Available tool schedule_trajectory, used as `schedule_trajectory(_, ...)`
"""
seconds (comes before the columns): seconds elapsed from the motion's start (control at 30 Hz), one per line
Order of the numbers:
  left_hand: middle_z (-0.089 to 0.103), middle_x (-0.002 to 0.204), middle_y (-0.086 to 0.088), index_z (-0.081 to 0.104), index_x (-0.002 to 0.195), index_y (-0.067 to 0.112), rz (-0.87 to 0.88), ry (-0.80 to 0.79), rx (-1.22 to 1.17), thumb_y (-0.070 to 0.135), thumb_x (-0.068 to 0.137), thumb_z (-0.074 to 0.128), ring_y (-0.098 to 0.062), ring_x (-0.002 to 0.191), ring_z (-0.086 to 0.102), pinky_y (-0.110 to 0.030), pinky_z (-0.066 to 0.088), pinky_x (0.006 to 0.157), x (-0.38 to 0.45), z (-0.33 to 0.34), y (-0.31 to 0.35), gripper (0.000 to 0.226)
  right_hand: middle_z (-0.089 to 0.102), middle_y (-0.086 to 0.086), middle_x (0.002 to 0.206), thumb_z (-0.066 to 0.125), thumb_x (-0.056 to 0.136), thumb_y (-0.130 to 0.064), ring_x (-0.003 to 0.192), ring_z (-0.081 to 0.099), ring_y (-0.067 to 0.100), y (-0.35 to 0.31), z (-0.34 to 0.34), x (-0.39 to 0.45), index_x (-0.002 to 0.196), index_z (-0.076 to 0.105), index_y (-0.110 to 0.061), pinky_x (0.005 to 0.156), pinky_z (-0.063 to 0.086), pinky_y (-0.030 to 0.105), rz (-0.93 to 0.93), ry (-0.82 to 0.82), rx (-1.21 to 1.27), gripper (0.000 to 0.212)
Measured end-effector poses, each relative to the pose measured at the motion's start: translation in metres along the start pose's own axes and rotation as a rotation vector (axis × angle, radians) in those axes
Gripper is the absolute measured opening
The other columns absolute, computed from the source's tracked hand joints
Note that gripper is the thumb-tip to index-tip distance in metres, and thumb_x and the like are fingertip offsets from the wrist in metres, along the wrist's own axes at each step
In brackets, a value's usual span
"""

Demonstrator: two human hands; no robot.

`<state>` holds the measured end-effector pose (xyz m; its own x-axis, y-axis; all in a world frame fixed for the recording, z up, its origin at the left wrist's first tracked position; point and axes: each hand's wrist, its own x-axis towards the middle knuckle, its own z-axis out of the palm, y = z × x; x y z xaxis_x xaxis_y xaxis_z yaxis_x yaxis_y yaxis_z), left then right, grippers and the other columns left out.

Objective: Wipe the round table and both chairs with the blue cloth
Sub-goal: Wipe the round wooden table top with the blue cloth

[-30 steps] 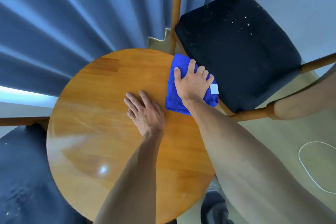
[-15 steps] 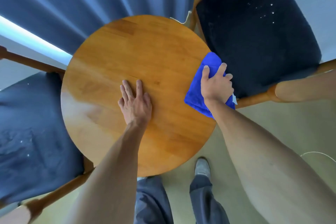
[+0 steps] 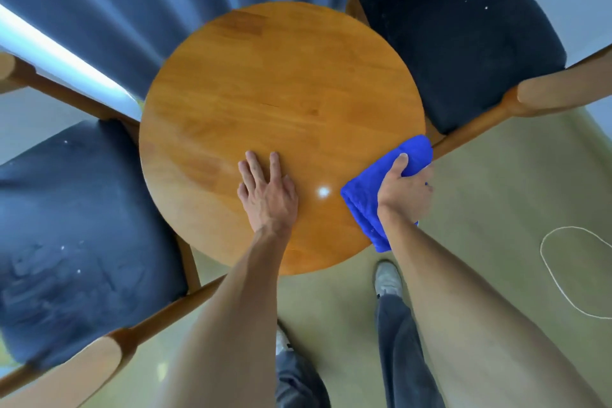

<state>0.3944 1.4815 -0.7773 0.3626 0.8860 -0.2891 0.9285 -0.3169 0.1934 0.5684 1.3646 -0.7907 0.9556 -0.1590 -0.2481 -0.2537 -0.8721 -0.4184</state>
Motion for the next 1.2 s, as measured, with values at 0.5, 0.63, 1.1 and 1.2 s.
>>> schedule_trajectory(0.5, 0.011, 0.158, -0.022, 0.031, 0.141, 0.023, -0.14, -0.072, -0.042, 0.028, 0.096, 0.043, -0.035, 0.144, 0.016, -0.046, 0.033, 0.104, -0.086, -0.02, -0.103, 0.047, 0.061, 0.015, 0.115, 0.043, 0.089, -0.07, 0.103, 0.061, 0.039, 0.047, 0.0, -0.201, 0.126, 0.045, -0.005, 0.083, 0.048, 0.043, 0.405, -0.17, 0.131, 0.075)
schedule_trajectory(0.63, 0.042, 0.127, -0.019, 0.036, 0.127, 0.008, -0.61, -0.058, -0.337, 0.035, 0.097, 0.041, -0.036, 0.115, 0.047, -0.045, 0.048, 0.08, -0.133, -0.026, -0.087, 0.041, 0.054, 0.017, 0.127, 0.053, 0.093, -0.048, 0.116, 0.052, 0.037, 0.046, -0.024, -0.173, 0.129, 0.048, -0.003, 0.096, 0.04, 0.047, 0.174, -0.008, 0.001, 0.057)
schedule_trajectory(1.1, 0.065, 0.124, -0.01, 0.048, 0.135, 0.007, -1.335, -0.213, -1.518, 0.058, 0.077, 0.072, -0.03, 0.11, 0.063, -0.039, 0.05, 0.094, -0.158, 0.002, 0.061, 0.081, 0.054, 0.014, 0.133, 0.046, 0.089, -0.012, 0.121, 0.05, 0.034, 0.033, -0.04, -0.079, 0.135, 0.048, -0.01, 0.099, 0.04, 0.045, -0.109, -0.014, -0.008, 0.046)
schedule_trajectory(1.2, 0.061, 0.123, -0.01, 0.047, 0.134, 0.007, -1.338, -0.126, -1.458, 0.048, 0.086, 0.069, -0.03, 0.1, 0.057, -0.039, 0.049, 0.093, -0.146, 0.004, 0.067, 0.067, 0.049, 0.017, 0.142, 0.05, 0.087, -0.008, 0.129, 0.046, 0.035, 0.032, -0.04, -0.072, 0.134, 0.049, -0.009, 0.103, 0.035, 0.044, -0.353, -0.016, 0.003, 0.046)
